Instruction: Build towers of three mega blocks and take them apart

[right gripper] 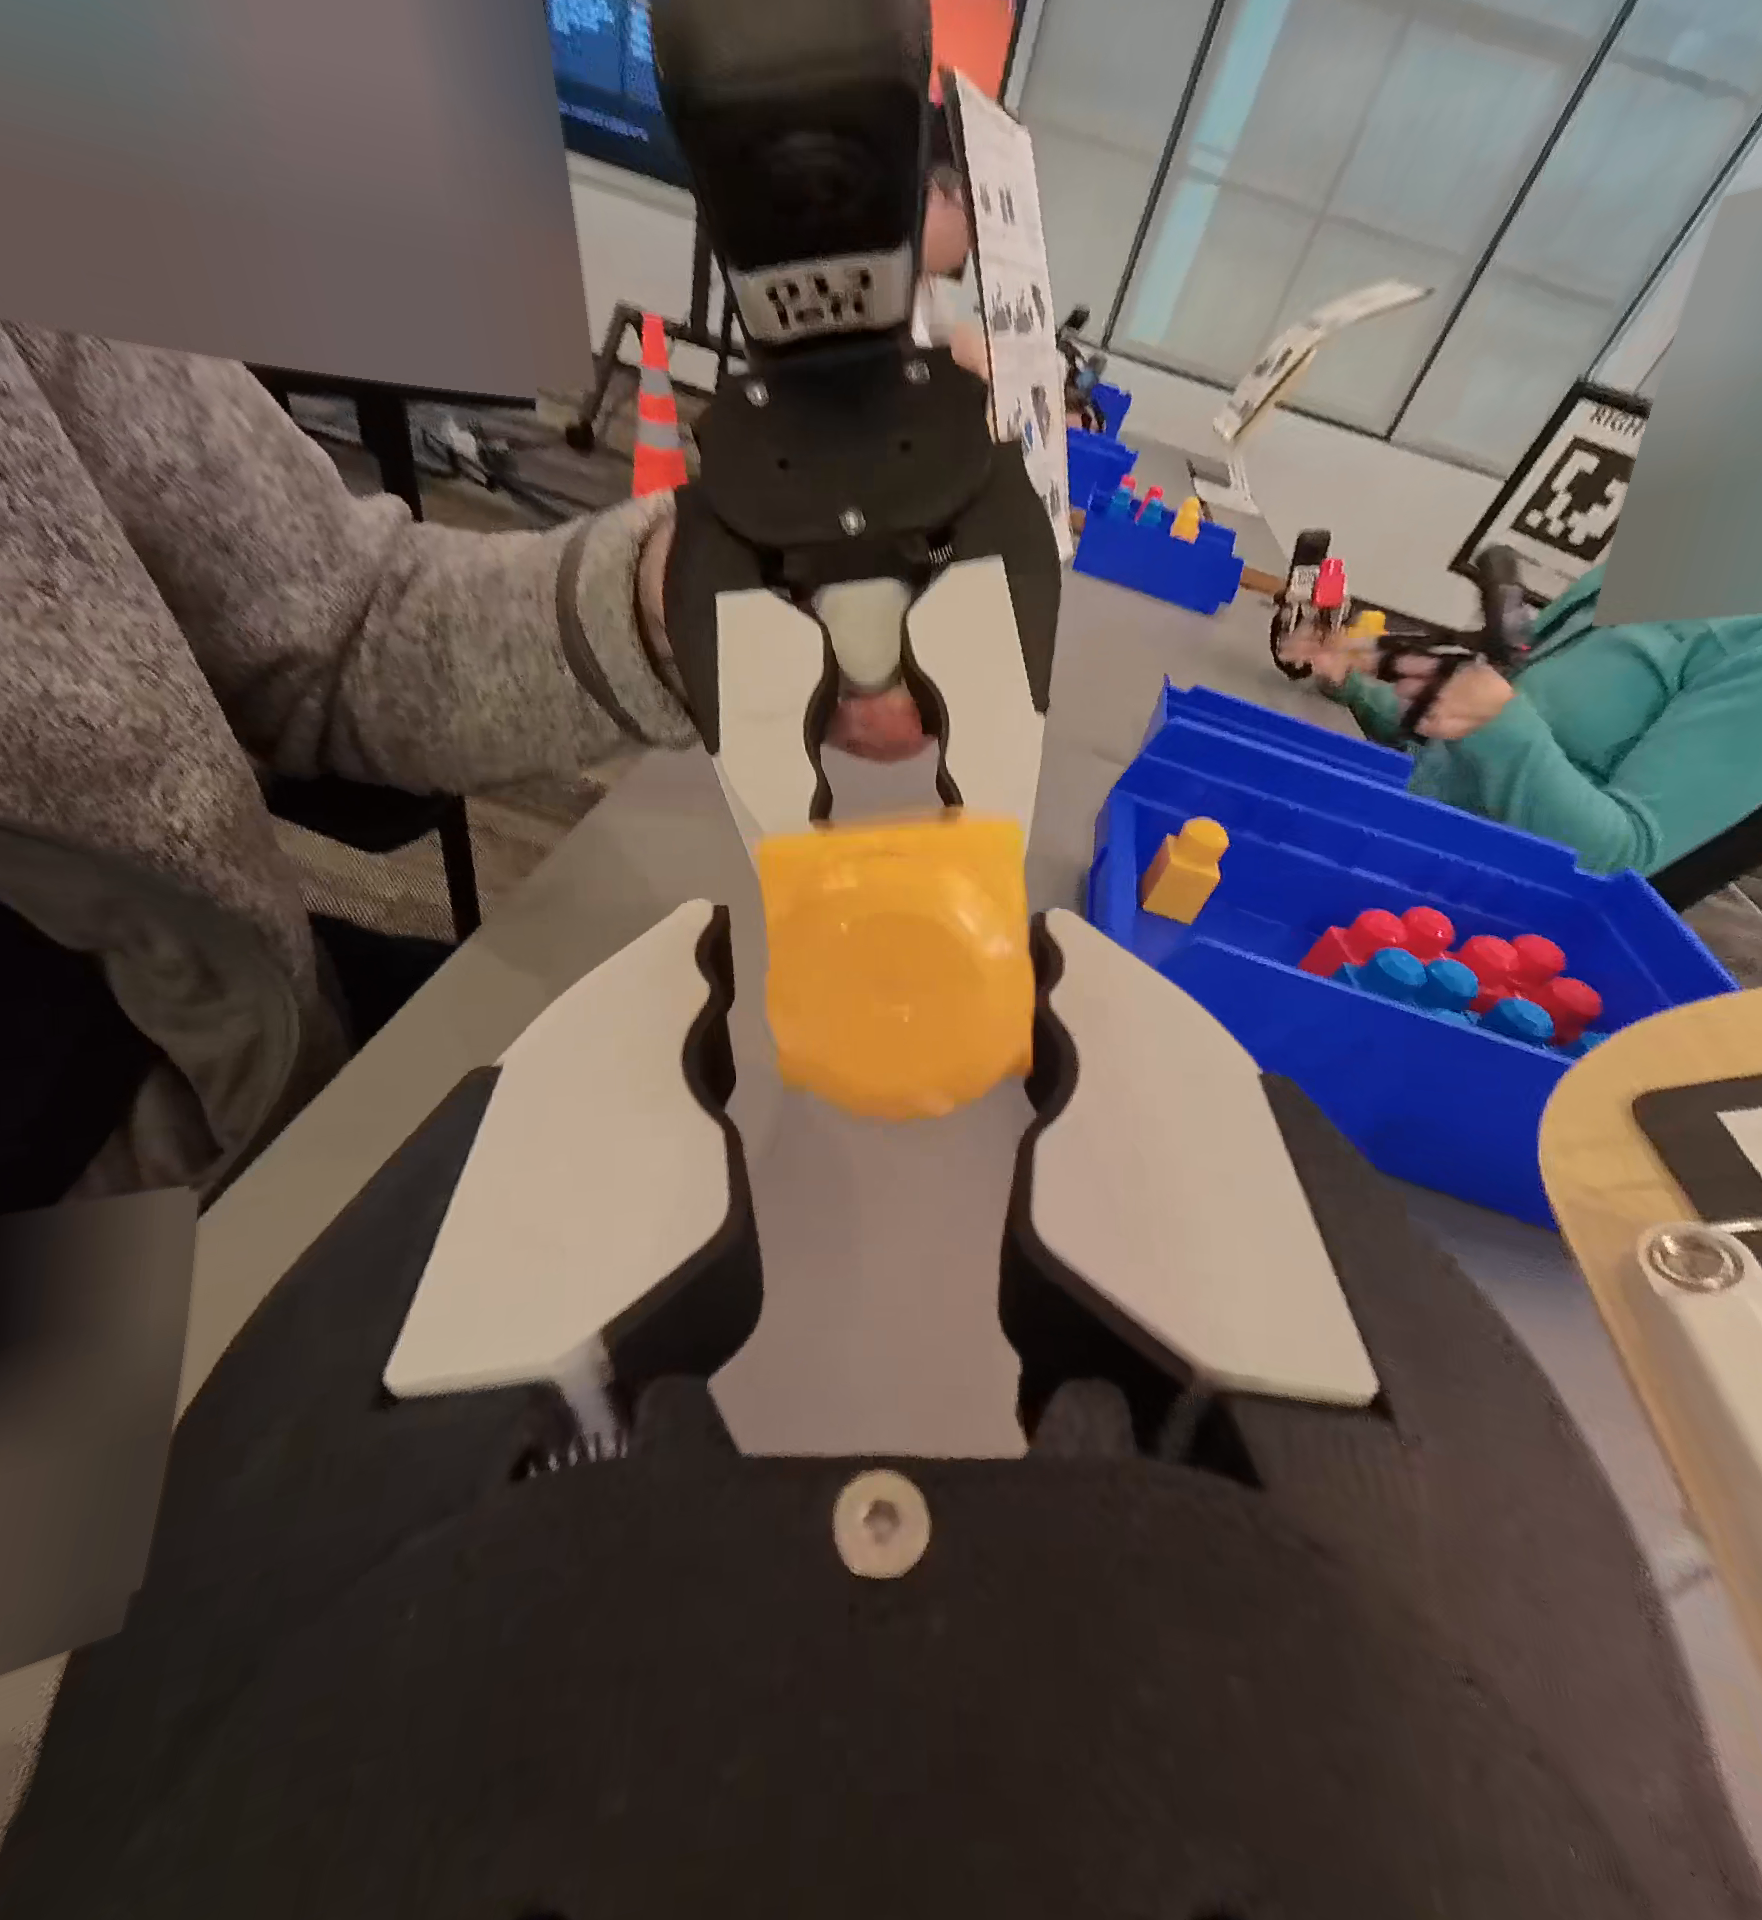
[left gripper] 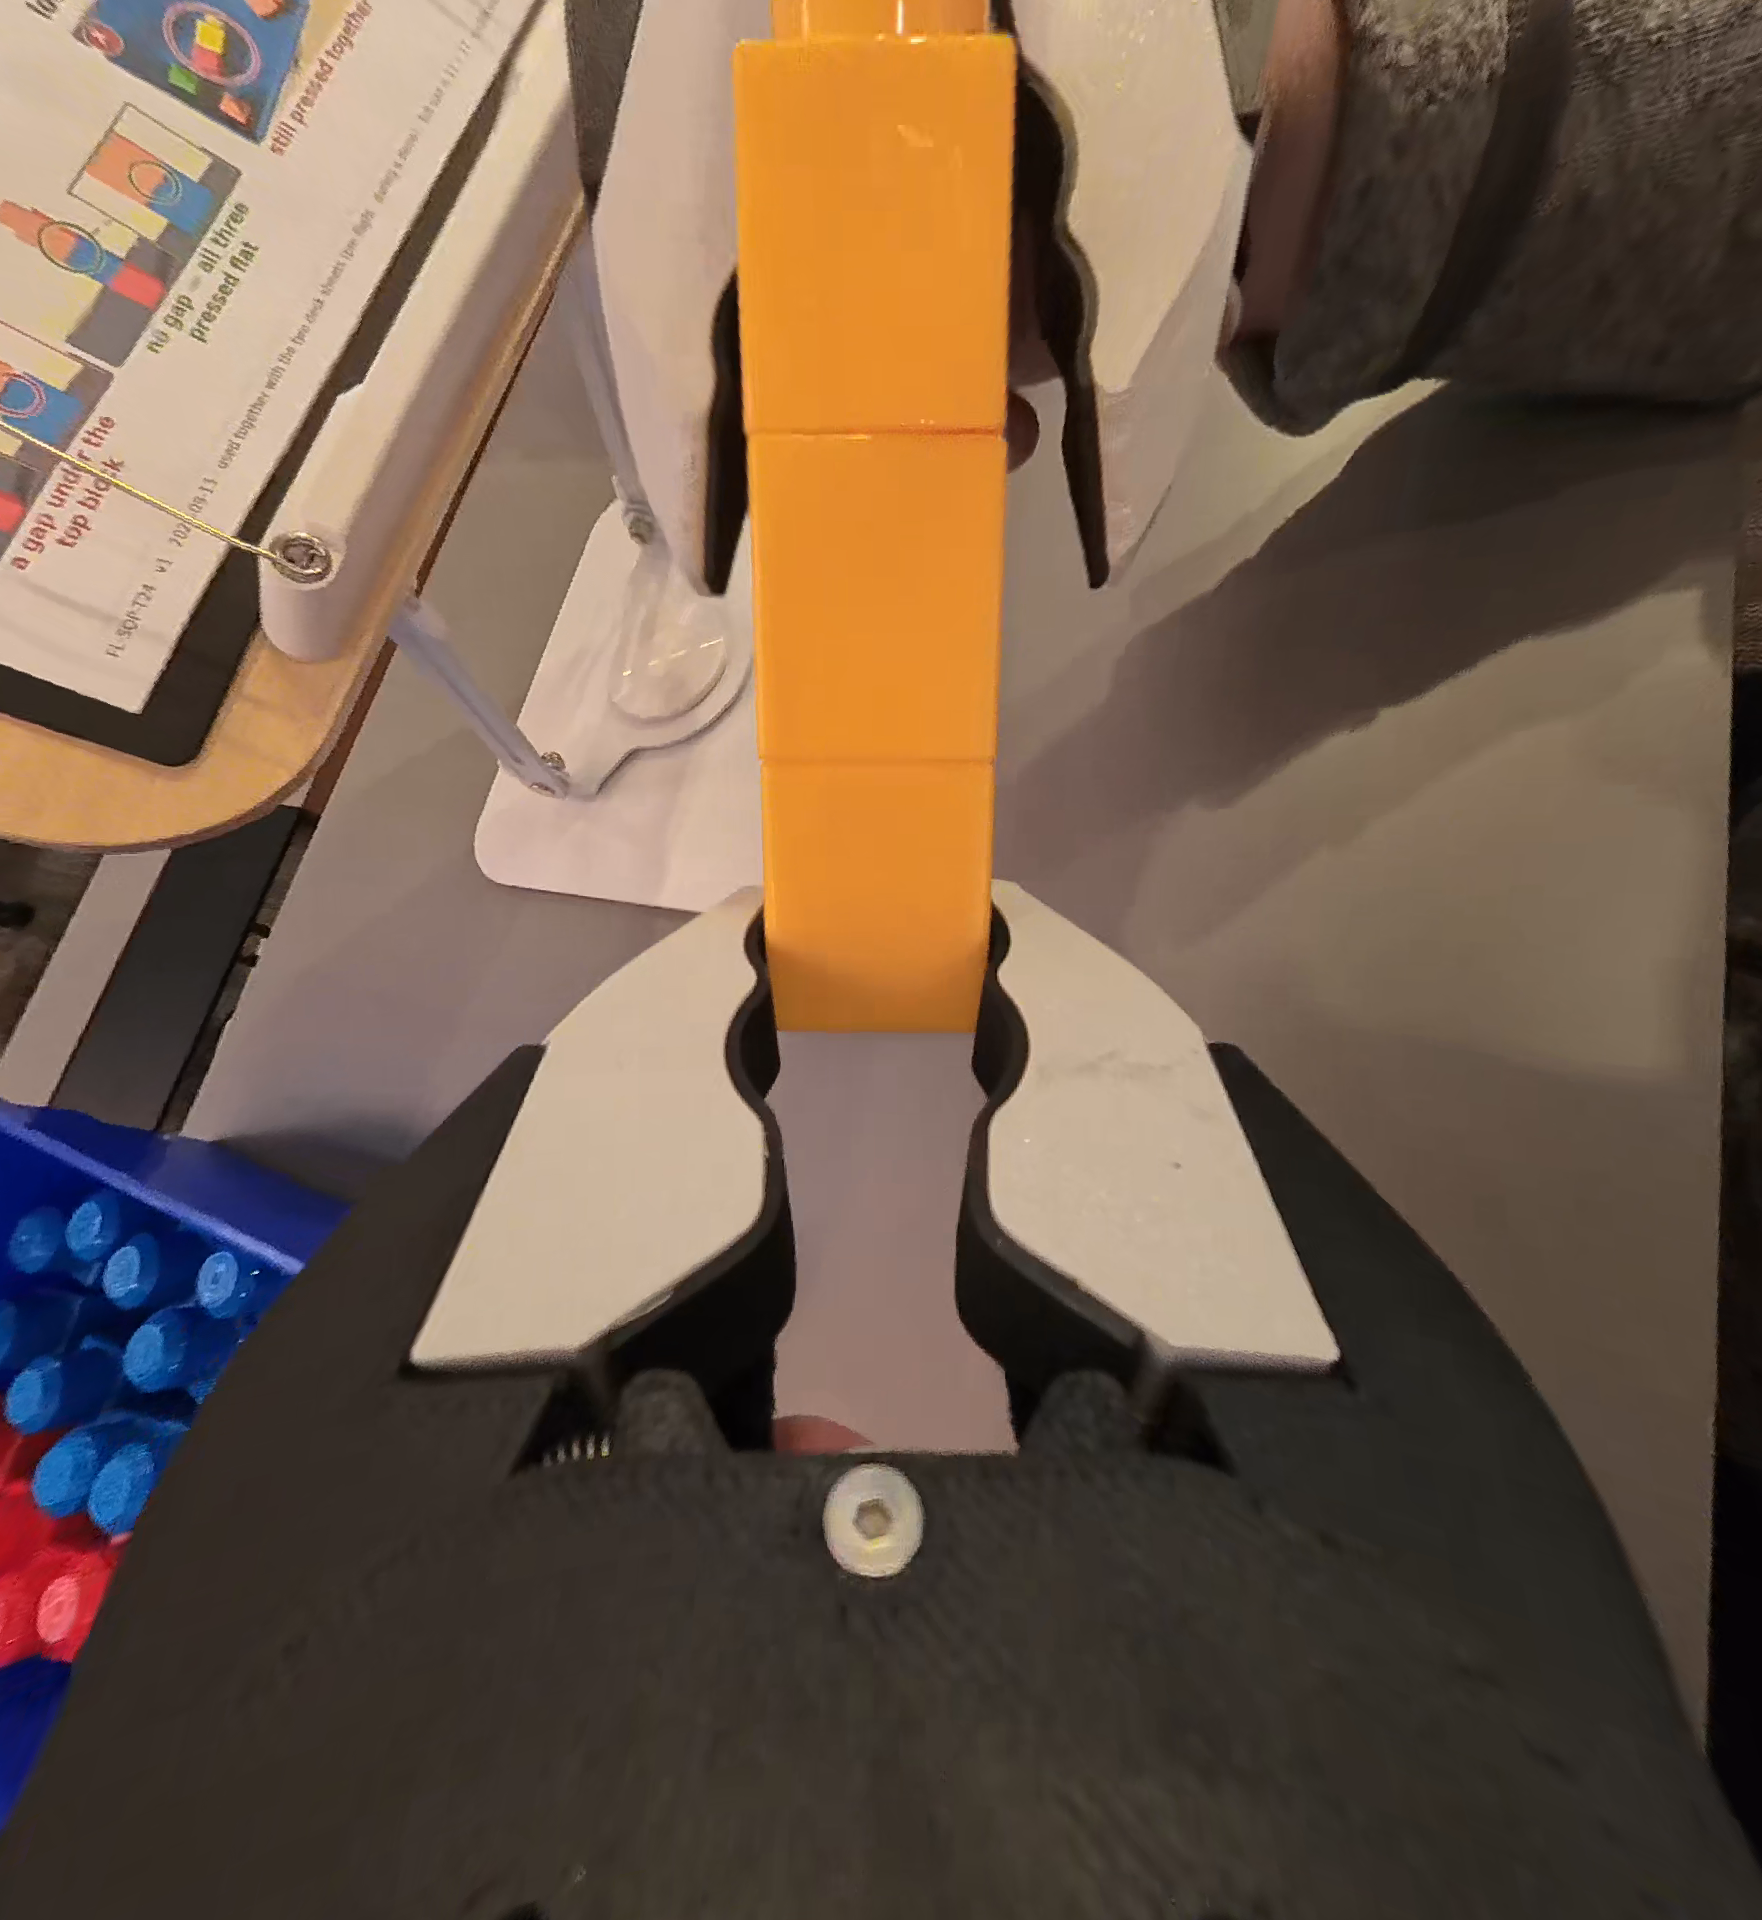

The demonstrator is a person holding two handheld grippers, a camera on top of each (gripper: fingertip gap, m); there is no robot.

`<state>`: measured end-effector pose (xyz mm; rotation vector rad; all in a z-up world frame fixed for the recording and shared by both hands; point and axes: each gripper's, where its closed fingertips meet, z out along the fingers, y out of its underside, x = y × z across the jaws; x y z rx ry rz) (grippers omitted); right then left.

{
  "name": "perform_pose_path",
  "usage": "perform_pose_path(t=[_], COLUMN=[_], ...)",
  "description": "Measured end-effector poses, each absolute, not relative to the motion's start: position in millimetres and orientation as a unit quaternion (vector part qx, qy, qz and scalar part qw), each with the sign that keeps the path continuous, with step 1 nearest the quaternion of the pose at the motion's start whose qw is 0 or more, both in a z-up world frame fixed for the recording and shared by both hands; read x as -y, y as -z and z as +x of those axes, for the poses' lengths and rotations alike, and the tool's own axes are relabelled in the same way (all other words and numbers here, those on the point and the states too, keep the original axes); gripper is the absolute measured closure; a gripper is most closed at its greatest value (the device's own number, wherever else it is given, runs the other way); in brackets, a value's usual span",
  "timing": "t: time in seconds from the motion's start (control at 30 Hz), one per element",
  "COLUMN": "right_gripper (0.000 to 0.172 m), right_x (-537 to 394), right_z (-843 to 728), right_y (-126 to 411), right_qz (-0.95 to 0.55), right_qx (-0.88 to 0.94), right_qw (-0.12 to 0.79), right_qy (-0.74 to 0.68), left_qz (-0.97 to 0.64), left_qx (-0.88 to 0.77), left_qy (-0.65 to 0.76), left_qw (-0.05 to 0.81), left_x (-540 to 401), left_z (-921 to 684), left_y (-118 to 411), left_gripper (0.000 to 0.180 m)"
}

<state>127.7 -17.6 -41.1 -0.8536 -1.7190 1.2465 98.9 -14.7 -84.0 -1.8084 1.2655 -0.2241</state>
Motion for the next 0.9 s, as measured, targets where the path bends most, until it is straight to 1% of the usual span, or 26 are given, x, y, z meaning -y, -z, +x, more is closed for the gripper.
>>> perform_pose_path(t=[0.07,0.17,0.87,0.9], right_gripper=[0.128,0.13,0.13,0.119], right_x=[17.3,17.9,24.1,22.6], right_z=[126.2,128.6,133.8,133.4], right_y=[37.2,29.3,28.0,27.7], right_qz=[-0.337,-0.328,-0.318,-0.323], right_qx=[0.674,0.656,0.668,0.668], right_qw=[0.426,0.428,0.412,0.411], right_qy=[-0.501,-0.529,-0.531,-0.53], left_qz=[-0.729,-0.73,-0.731,-0.731], left_qx=[-0.508,-0.497,-0.503,-0.499], left_qy=[0.102,0.125,0.117,0.097], left_qw=[0.447,0.453,0.447,0.455], left_x=[14.2,13.8,16.6,12.6], left_z=[104.7,111.1,115.5,113.0], left_y=[86.1,84.1,83.2,81.7], left_gripper=[0.146,0.146,0.146,0.146])
